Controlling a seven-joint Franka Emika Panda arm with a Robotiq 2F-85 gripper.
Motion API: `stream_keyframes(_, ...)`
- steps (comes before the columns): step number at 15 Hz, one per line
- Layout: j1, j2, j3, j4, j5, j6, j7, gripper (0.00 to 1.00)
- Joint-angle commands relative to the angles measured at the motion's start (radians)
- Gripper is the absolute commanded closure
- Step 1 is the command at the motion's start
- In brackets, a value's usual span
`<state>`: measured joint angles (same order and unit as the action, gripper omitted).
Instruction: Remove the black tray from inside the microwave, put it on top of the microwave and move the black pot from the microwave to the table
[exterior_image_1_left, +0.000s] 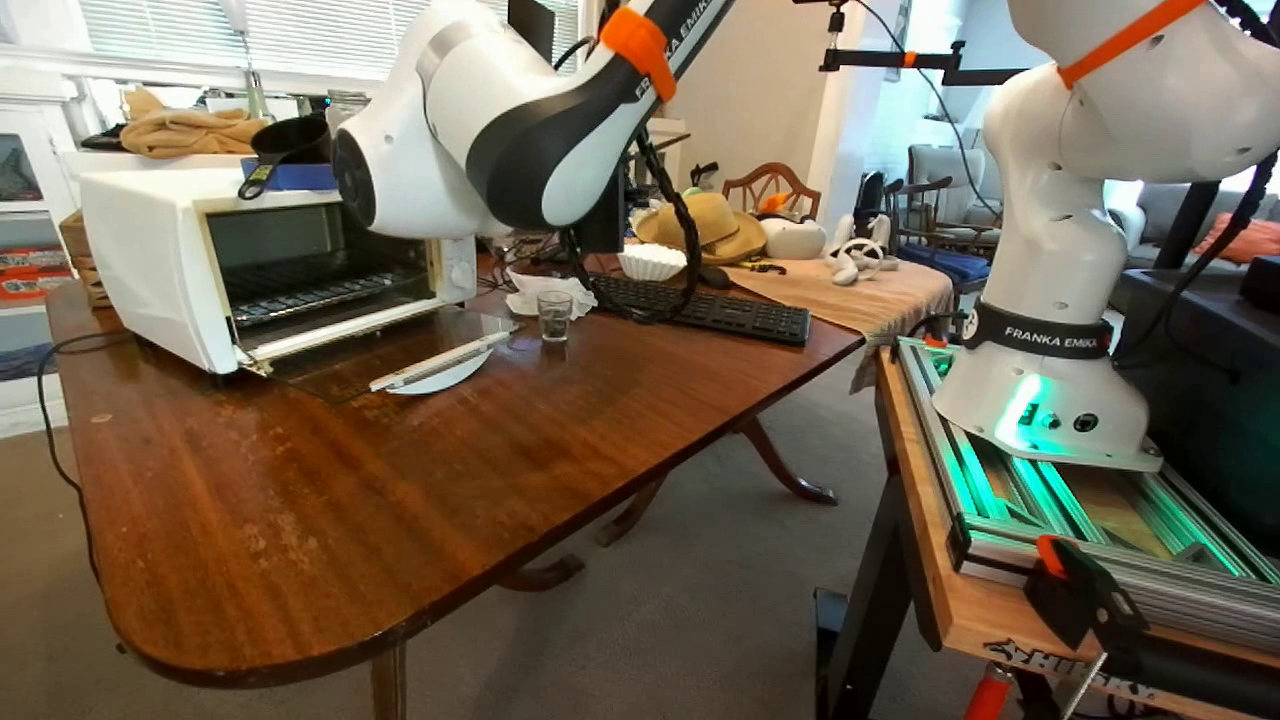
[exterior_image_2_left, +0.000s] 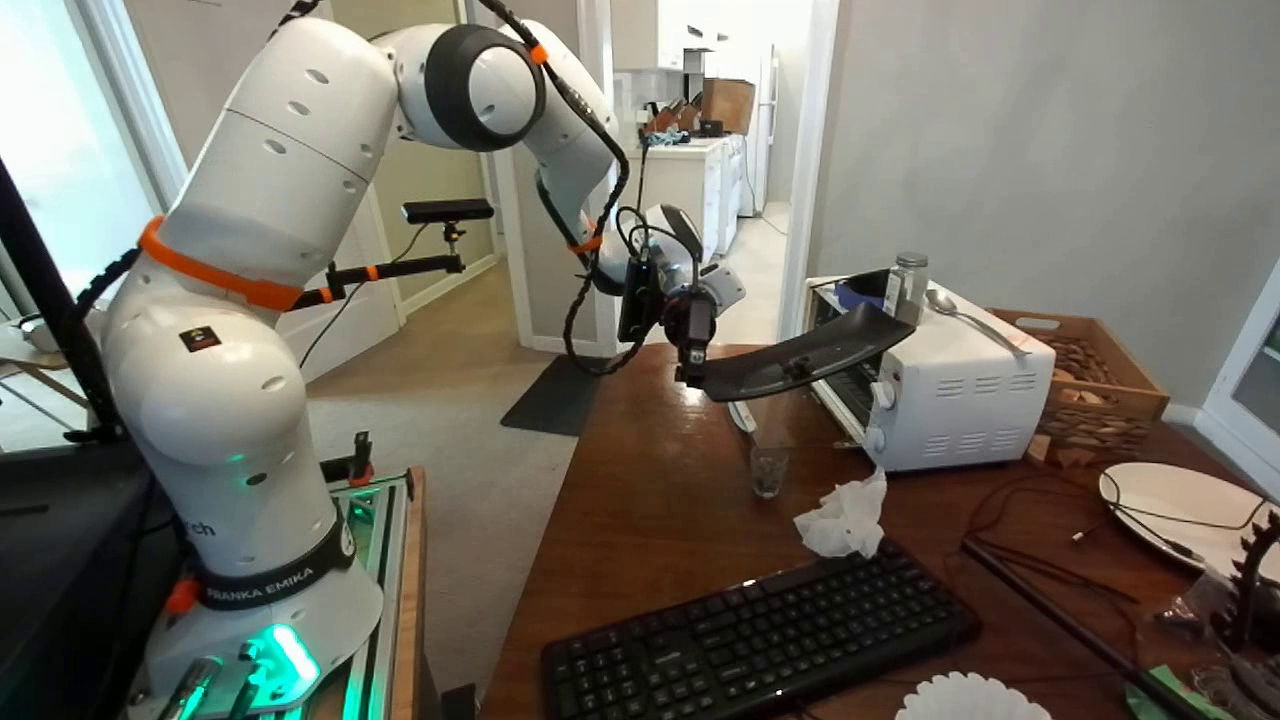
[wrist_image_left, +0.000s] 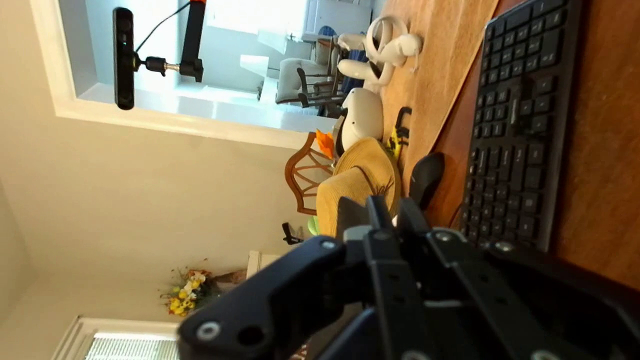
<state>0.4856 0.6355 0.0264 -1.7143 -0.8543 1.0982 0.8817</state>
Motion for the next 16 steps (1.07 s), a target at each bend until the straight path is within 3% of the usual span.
stream_keyframes(1, -0.072, -0.108, 0.056, -0.112, -0.083, 0.103, 0.070, 0.97)
stream_keyframes(5, -0.110, -0.138, 0.088, -0.134, -0.130, 0.179, 0.094, 0.97)
stream_keyframes(6, -0.115, -0.097, 0.087, -0.079, -0.101, 0.122, 0.064, 0.90)
stream_keyframes(11, -0.119, -0.108, 0.101, -0.093, -0.113, 0.145, 0.077, 0.90)
stream_keyframes(12, -0.119, -0.108, 0.102, -0.093, -0.113, 0.145, 0.078, 0.97)
stream_keyframes(16, -0.146, -0.132, 0.114, -0.115, -0.112, 0.176, 0.006, 0.97)
